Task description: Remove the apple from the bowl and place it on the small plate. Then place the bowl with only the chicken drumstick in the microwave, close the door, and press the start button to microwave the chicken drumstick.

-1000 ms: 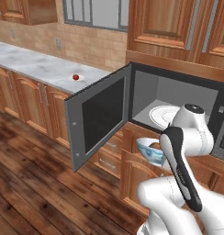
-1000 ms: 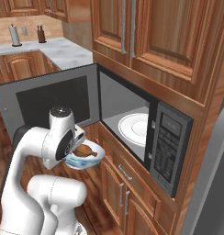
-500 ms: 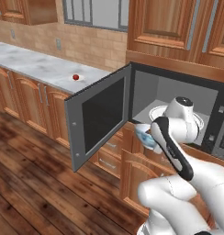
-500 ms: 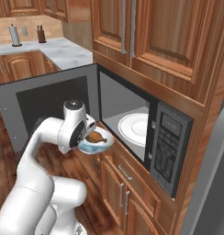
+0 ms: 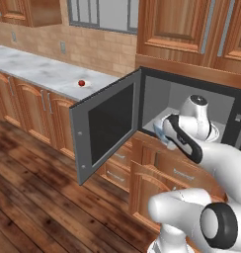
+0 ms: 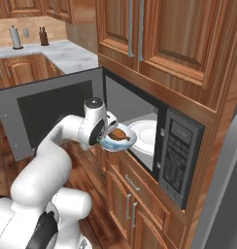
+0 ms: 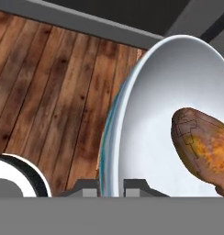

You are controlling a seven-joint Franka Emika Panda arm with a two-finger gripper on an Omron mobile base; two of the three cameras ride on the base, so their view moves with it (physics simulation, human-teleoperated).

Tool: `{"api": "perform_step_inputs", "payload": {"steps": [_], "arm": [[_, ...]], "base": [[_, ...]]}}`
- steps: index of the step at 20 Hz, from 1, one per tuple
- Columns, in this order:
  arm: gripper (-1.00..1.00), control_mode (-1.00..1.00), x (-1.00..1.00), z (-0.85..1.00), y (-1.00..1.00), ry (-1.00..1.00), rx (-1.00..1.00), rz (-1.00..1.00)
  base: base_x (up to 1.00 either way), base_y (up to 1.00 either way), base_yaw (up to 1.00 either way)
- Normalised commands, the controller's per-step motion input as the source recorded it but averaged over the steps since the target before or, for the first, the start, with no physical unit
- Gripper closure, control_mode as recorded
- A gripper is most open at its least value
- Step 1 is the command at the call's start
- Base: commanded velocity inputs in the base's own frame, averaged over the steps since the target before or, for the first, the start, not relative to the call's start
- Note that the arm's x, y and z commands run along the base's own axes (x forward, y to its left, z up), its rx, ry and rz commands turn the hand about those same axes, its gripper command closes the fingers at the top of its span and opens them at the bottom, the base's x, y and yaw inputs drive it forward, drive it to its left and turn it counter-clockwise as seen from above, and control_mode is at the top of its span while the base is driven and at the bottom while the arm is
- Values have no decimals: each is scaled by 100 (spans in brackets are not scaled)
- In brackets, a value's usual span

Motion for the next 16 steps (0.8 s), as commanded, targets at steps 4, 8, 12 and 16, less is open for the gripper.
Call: {"api": "perform_step_inputs", "payload": {"steps": [4, 8, 12, 16], "arm": [[100, -100, 24, -8, -34, -24, -13, -2], [100, -100, 37, -57, -17, -20, -22, -4], [100, -100, 45, -15, -14, -6, -20, -13], [100, -100, 74, 1, -27, 0, -2, -21]], "base": [[0, 0, 0], [0, 0, 0], [0, 0, 0], [0, 0, 0]]}}
